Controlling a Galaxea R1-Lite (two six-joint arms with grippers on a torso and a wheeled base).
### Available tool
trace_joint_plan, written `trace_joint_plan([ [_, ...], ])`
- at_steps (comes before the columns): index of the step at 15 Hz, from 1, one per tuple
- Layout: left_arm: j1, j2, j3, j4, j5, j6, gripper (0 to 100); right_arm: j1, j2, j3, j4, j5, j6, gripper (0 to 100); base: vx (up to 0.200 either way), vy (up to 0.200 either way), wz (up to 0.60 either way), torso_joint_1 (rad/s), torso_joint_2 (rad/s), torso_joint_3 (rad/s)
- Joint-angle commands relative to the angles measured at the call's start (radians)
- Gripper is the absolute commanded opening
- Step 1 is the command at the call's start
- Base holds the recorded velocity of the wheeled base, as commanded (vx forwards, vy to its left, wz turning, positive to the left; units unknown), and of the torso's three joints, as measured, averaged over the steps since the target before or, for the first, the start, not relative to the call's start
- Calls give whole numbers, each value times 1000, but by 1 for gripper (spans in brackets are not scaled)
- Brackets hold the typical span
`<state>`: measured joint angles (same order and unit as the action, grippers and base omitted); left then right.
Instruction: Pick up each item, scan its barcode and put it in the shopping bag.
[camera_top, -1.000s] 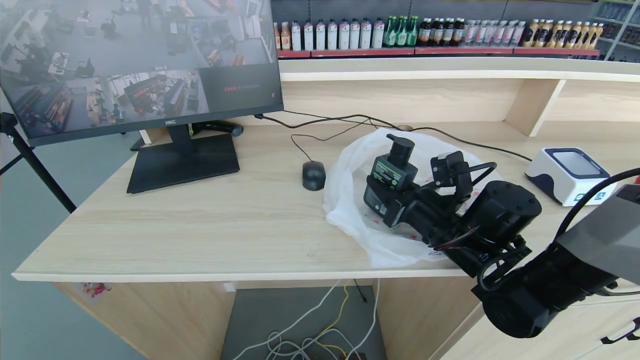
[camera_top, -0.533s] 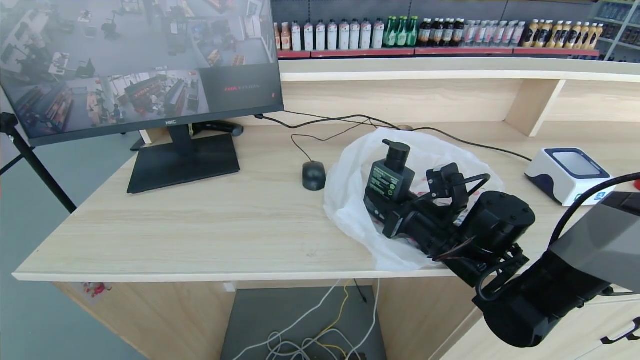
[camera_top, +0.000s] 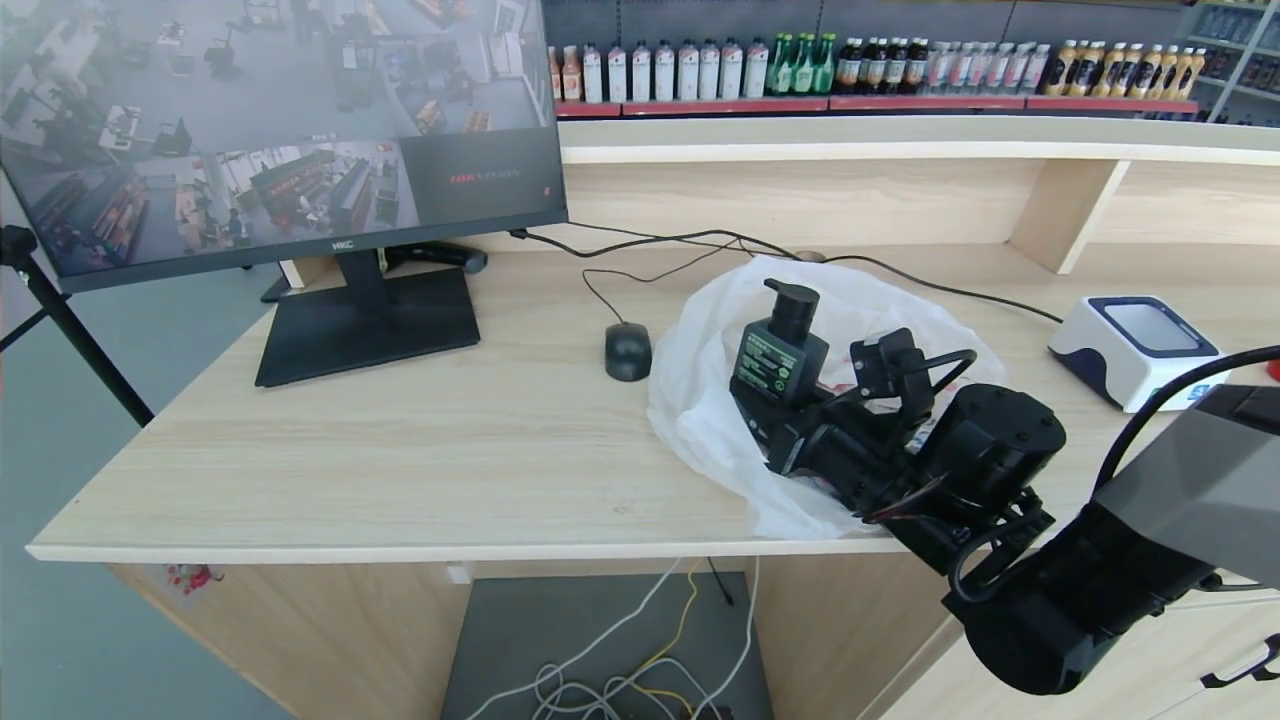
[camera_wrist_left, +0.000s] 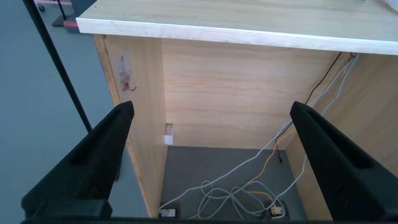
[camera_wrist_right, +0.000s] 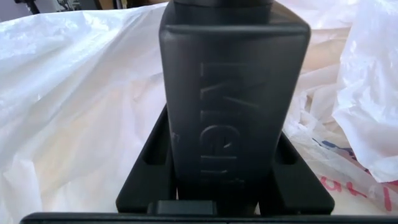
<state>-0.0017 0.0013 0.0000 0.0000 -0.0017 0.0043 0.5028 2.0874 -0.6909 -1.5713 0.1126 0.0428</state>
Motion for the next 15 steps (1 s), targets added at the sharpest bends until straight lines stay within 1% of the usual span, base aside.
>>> trace_joint_plan([
  [1, 0, 0, 0, 0, 0, 0, 100, 0, 6, -4, 0, 1, 0, 0, 0, 0, 0, 0, 0, 0],
  [5, 0, 0, 0, 0, 0, -1, 100, 0, 5, -1, 0, -1, 5, 0, 0, 0, 0, 0, 0, 0],
  [6, 0, 0, 0, 0, 0, -1, 100, -1, -3, 4, 0, -1, 6, 100, 0, 0, 0, 0, 0, 0],
  [10, 0, 0, 0, 0, 0, -1, 100, -10, -47, 21, 0, -1, 6, 100, 0, 0, 0, 0, 0, 0],
  [15, 0, 0, 0, 0, 0, -1, 100, -10, -113, 76, 0, 1, 5, 100, 0, 0, 0, 0, 0, 0],
])
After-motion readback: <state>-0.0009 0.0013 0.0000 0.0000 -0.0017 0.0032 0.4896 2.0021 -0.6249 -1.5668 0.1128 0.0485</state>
